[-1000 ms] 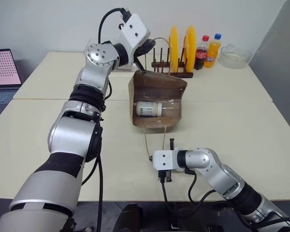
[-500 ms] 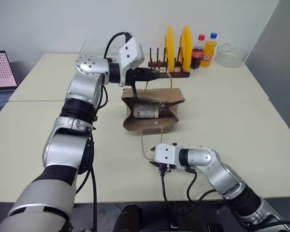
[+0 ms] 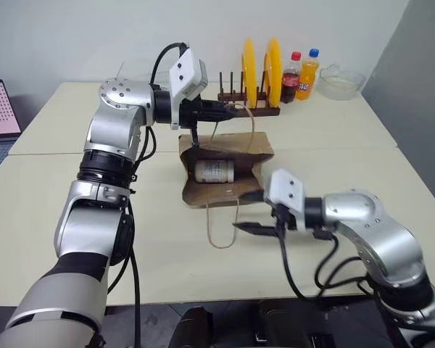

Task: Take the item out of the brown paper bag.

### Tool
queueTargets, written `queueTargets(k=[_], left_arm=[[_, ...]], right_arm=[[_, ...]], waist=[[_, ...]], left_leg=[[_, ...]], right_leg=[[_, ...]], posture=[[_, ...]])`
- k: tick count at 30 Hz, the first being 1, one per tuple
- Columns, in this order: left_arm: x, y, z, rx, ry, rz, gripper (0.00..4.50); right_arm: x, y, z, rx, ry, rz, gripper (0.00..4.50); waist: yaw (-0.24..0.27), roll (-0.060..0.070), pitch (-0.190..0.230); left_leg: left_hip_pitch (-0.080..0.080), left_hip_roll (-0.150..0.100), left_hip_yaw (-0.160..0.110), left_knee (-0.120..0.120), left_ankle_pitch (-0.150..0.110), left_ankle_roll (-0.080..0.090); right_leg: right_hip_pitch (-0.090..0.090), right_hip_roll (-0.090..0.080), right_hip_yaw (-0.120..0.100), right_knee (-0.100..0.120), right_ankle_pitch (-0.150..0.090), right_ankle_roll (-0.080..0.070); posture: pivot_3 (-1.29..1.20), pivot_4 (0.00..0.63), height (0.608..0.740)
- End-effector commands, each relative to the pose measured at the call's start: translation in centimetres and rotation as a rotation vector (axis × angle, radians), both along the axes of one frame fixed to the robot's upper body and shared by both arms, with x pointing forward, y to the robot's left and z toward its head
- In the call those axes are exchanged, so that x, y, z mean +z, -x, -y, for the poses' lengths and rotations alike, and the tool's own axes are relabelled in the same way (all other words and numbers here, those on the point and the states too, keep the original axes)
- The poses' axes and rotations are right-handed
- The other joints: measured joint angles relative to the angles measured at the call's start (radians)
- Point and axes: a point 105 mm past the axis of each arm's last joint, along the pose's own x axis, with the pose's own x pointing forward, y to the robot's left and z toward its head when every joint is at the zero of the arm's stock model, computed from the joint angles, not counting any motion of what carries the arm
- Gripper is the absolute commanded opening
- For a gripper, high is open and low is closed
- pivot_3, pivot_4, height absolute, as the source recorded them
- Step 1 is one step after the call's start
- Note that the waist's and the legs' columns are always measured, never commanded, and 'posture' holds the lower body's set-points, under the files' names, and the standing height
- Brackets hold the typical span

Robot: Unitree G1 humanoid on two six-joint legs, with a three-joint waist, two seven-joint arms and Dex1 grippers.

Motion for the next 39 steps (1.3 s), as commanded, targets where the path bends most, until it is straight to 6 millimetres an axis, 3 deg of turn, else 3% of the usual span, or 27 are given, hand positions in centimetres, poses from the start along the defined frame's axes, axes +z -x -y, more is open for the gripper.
queueTargets(k=[1,6,9,12,21,29,32,34,39], left_arm=[[2.6,0.5,-0.5,0.007,0.056,0.05,0.0],[3.0,0.4,-0.9,0.026,0.072,0.048,0.0],[2.9,0.3,-1.1,0.035,0.07,0.05,0.0],[2.8,0.3,-1.1,0.038,0.069,0.051,0.0],[2.8,0.3,-1.0,0.045,0.072,0.061,0.0],[2.5,0.4,-1.1,0.049,0.066,0.069,0.0],[2.4,0.3,-1.3,0.06,0.059,0.075,0.0],[2.4,0.3,-1.4,0.066,0.056,0.077,0.0],[2.0,-0.5,-1.9,0.115,0.041,0.084,0.0]], right_arm=[[0.5,-1.8,-2.1,-0.039,-0.01,0.072,2.95],[-0.5,-5.4,-4.1,-0.112,0.034,0.132,2.95],[-1.3,-7.4,-4.1,-0.154,0.116,0.211,3.56],[-1.6,-8.6,-4.5,-0.163,0.172,0.268,4.48],[-2.8,-11.7,-5.3,-0.168,0.363,0.36,4.48],[-4.4,-14.1,-4.8,-0.157,0.524,0.398,4.48],[-4.3,-14.3,-5.0,-0.143,0.529,0.413,3.86],[-4.1,-14.1,-5.2,-0.13,0.52,0.416,3.15],[-1.8,-13.0,-6.2,-0.089,0.433,0.455,3.01]], waist=[[0.002,0.0,0.0],[0.003,0.0,0.0],[0.006,0.0,0.0],[0.005,0.0,0.0],[0.001,0.0,0.0],[0.001,0.0,0.0],[0.002,0.0,0.0],[0.002,0.0,0.0],[0.002,0.0,0.0]], left_leg=[[0.0,0.0,0.0,0.0,0.0,0.0],[-0.001,-0.001,0.001,0.0,0.0,0.0],[-0.002,-0.002,0.001,0.0,0.0,0.0],[-0.002,-0.002,0.001,0.0,0.0,0.0],[-0.002,-0.001,0.001,0.0,0.0,0.0],[-0.002,-0.001,0.002,0.0,0.0,0.0],[-0.002,-0.001,0.002,0.0,0.0,0.0],[-0.002,-0.001,0.002,0.0,0.0,0.0],[-0.002,-0.001,0.002,0.0,0.0,0.0]], right_leg=[[0.0,0.0,0.0,0.0,0.0,0.0],[-0.001,-0.001,0.001,-0.001,0.003,-0.005],[-0.001,-0.001,0.001,-0.001,0.003,-0.005],[-0.001,-0.001,0.001,-0.001,0.003,-0.005],[-0.002,-0.001,0.001,0.0,0.003,-0.006],[-0.002,-0.001,0.002,0.0,0.003,-0.006],[-0.002,-0.001,0.002,0.0,0.003,-0.006],[-0.002,-0.001,0.002,0.0,0.003,-0.006],[-0.002,-0.001,0.002,0.0,0.003,-0.006]], posture=[[0.0,0.15,0.74],[0.0,0.15,0.74],[0.0,0.15,0.74],[0.0,0.15,0.74],[0.0,0.15,0.74],[0.0,0.15,0.74],[0.0,0.15,0.74],[0.0,0.15,0.74],[0.0,0.15,0.74]])
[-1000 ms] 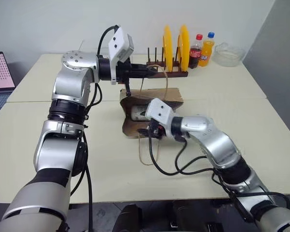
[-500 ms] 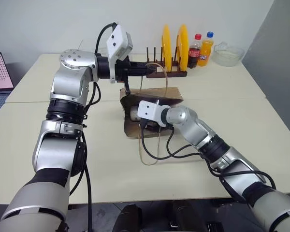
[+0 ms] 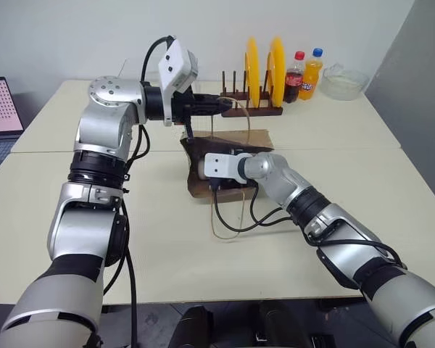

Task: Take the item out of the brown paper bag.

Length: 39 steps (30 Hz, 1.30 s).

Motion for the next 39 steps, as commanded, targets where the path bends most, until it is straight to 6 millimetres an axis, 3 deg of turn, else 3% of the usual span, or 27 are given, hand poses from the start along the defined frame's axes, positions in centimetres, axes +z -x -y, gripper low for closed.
queueTargets(k=[1,7,16,22,27,30,34,39], left_arm=[[1.3,-0.2,-0.7,0.044,0.0,0.069,0.0],[1.3,-1.7,-1.2,0.137,-0.009,0.097,0.0],[1.0,-3.0,-1.7,0.206,-0.028,0.128,0.0],[0.8,-3.0,-1.5,0.2,-0.028,0.127,0.0],[0.6,-2.9,-1.3,0.19,-0.033,0.128,0.0],[0.7,-2.9,-1.3,0.189,-0.032,0.128,0.0],[0.7,-2.8,-1.0,0.18,-0.033,0.128,0.0],[0.7,-2.7,-0.7,0.171,-0.034,0.131,0.0]], right_arm=[[3.4,1.0,-1.1,0.071,-0.088,0.062,3.01],[6.8,4.5,-0.3,0.181,-0.184,0.077,3.01],[10.1,8.7,2.2,0.279,-0.339,0.081,3.01],[14.8,9.0,6.4,0.158,-0.563,0.081,3.01],[17.7,9.1,11.8,0.007,-0.686,0.108,3.01],[16.6,7.8,15.8,-0.163,-0.628,0.144,3.01],[12.9,6.0,20.7,-0.374,-0.498,0.123,3.01],[7.8,4.6,23.1,-0.468,-0.388,0.015,3.01]], waist=[[0.0,0.0,0.0],[0.001,0.0,0.0],[0.004,0.0,0.0],[0.004,0.0,0.0],[0.007,0.0,0.0],[0.007,0.0,0.0],[0.007,0.0,0.0],[-0.001,0.0,0.0]], left_leg=[[0.0,0.0,0.0,0.0,0.0,0.0],[-0.005,0.0,-0.001,0.0,0.0,0.0],[-0.015,0.0,-0.001,0.002,0.001,-0.002],[-0.015,0.0,-0.001,0.002,0.0,0.0],[-0.016,0.0,0.0,0.002,0.0,0.0],[-0.015,-0.001,0.0,0.002,0.0,0.0],[-0.015,-0.001,0.002,0.002,0.0,0.0],[-0.014,0.001,0.006,0.001,0.0,0.001]], right_leg=[[0.0,0.0,0.0,0.0,0.0,0.0],[-0.004,0.0,-0.001,0.0,0.0,0.0],[-0.015,0.0,-0.001,0.001,0.0,0.0],[-0.015,0.0,-0.001,0.001,0.0,0.0],[-0.015,-0.001,-0.001,0.001,0.001,0.0],[-0.014,-0.001,-0.001,0.001,0.001,0.0],[-0.014,-0.001,0.0,0.001,0.0,0.0],[-0.015,0.0,0.003,0.002,0.0,0.0]], posture=[[0.0,0.15,0.74],[0.0,0.15,0.74],[0.0,0.15,0.74],[0.0,0.15,0.74],[0.0,0.15,0.74],[0.0,0.15,0.74],[0.0,0.15,0.74],[0.0,0.15,0.74]])
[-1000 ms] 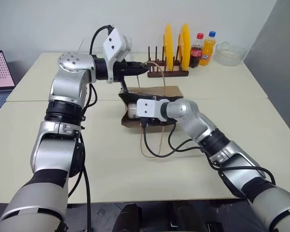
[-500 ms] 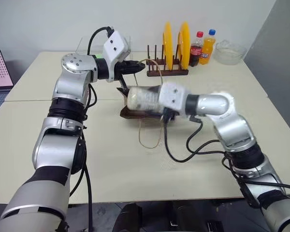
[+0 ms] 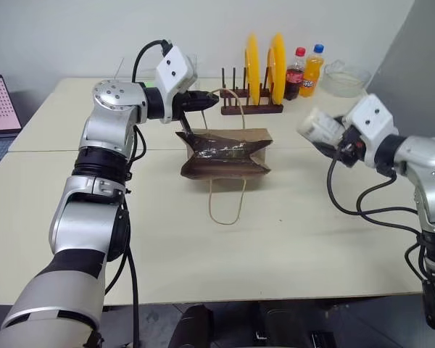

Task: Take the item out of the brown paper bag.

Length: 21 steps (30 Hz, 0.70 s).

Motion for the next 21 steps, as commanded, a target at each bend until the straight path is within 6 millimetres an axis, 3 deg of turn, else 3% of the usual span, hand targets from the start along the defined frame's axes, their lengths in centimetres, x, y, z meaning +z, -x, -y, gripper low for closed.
queueTargets(k=[1,9,13,17,21], left_arm=[[1.7,0.5,0.5,-0.024,-0.005,0.064,0.0],[1.7,0.7,0.3,-0.026,-0.008,0.065,0.0],[1.7,0.8,0.2,-0.025,-0.008,0.067,0.0],[1.7,0.8,0.1,-0.02,-0.008,0.068,0.0],[1.7,0.8,0.1,-0.016,-0.006,0.068,0.0]], right_arm=[[-0.5,-0.4,0.4,0.013,0.047,0.008,3.01],[-5.2,-2.3,1.4,-0.004,0.086,-0.16,3.01],[-6.2,-2.7,1.6,0.008,0.108,-0.208,3.01],[-6.3,-3.0,1.8,0.014,0.101,-0.236,4.41],[-5.2,-2.7,1.7,0.031,0.065,-0.243,4.47]], waist=[[-0.001,0.0,0.0],[0.002,0.0,0.0],[0.002,0.0,0.0],[0.002,0.0,0.0],[0.002,0.0,0.0]], left_leg=[[0.0,0.0,0.0,0.0,0.0,0.0],[0.0,0.0,0.002,0.0,0.0,0.0],[0.0,0.001,0.002,0.0,0.0,0.0],[0.0,0.001,0.002,0.001,0.0,0.0],[0.0,0.001,0.002,0.001,0.0,0.0]], right_leg=[[0.0,0.0,0.0,0.0,0.0,0.0],[0.0,0.0,0.0,0.0,0.0,0.0],[0.0,0.0,0.0,-0.001,0.0,0.0],[0.0,0.0,0.0,0.0,0.0,0.0],[0.0,0.0,0.0,0.0,0.0,0.0]], posture=[[0.0,0.15,0.74],[0.0,0.15,0.74],[0.0,0.15,0.74],[0.0,0.15,0.74],[0.0,0.15,0.74]])
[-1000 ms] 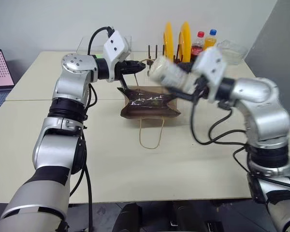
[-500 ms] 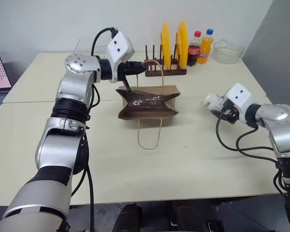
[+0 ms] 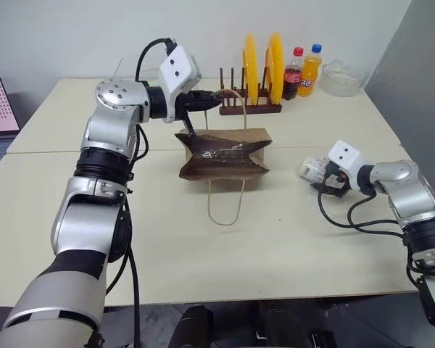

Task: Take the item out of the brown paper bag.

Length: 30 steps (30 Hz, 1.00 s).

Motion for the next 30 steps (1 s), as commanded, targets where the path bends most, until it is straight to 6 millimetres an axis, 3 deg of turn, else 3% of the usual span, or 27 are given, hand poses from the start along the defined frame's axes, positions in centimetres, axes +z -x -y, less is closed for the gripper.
queueTargets(k=[1,7,11,15,21,24,30], left_arm=[[1.4,0.4,-0.1,-0.004,0.008,0.055,0.0],[1.5,0.2,0.0,-0.002,0.014,0.05,0.0],[1.4,0.0,0.1,0.004,0.016,0.048,0.0],[2.2,-0.8,0.3,0.032,0.033,0.071,0.0],[2.9,-1.4,0.4,0.037,-0.003,0.087,0.0],[3.1,-1.5,0.4,0.037,-0.015,0.092,0.6],[2.8,-1.4,0.2,0.025,-0.057,0.086,2.47]], right_arm=[[3.2,-0.1,-0.2,0.019,-0.031,0.06,4.47],[7.6,1.5,0.3,0.047,-0.09,0.141,4.47],[10.9,4.0,-0.1,0.112,-0.134,0.222,4.47],[13.1,8.5,-4.8,0.309,-0.305,0.316,4.47],[11.3,11.1,-9.5,0.327,-0.453,0.42,4.47],[10.6,11.3,-10.9,0.294,-0.508,0.458,4.5],[9.1,10.3,-12.1,0.251,-0.513,0.47,4.5]], waist=[[0.0,0.0,0.0],[0.003,0.0,0.0],[0.004,0.0,0.0],[0.004,0.0,0.0],[0.005,0.0,0.0],[0.004,0.0,0.0],[0.004,0.0,0.0]], left_leg=[[0.0,0.0,0.0,0.0,0.0,0.0],[-0.001,0.0,0.0,0.0,0.0,0.0],[0.0,0.0,-0.001,0.0,0.0,0.0],[-0.001,0.0,-0.001,0.0,0.0,0.0],[0.0,-0.001,-0.002,0.0,0.0,0.0],[0.0,-0.001,-0.002,0.001,0.0,0.0],[0.0,-0.001,-0.002,0.001,0.0,0.0]], right_leg=[[0.0,0.0,0.0,0.0,0.0,0.0],[0.0,0.0,0.0,0.0,0.0,0.0],[0.0,0.0,-0.001,0.0,0.0,0.0],[0.0,0.0,-0.001,0.0,0.0,0.0],[0.002,-0.001,-0.002,0.0,0.0,0.0],[0.002,0.0,-0.001,0.0,0.0,0.001],[0.001,0.0,-0.001,0.0,0.0,0.001]], posture=[[0.0,0.15,0.74],[0.0,0.15,0.74],[0.0,0.15,0.74],[0.0,0.15,0.74],[0.0,0.15,0.74],[0.0,0.15,0.74],[0.0,0.15,0.74]])
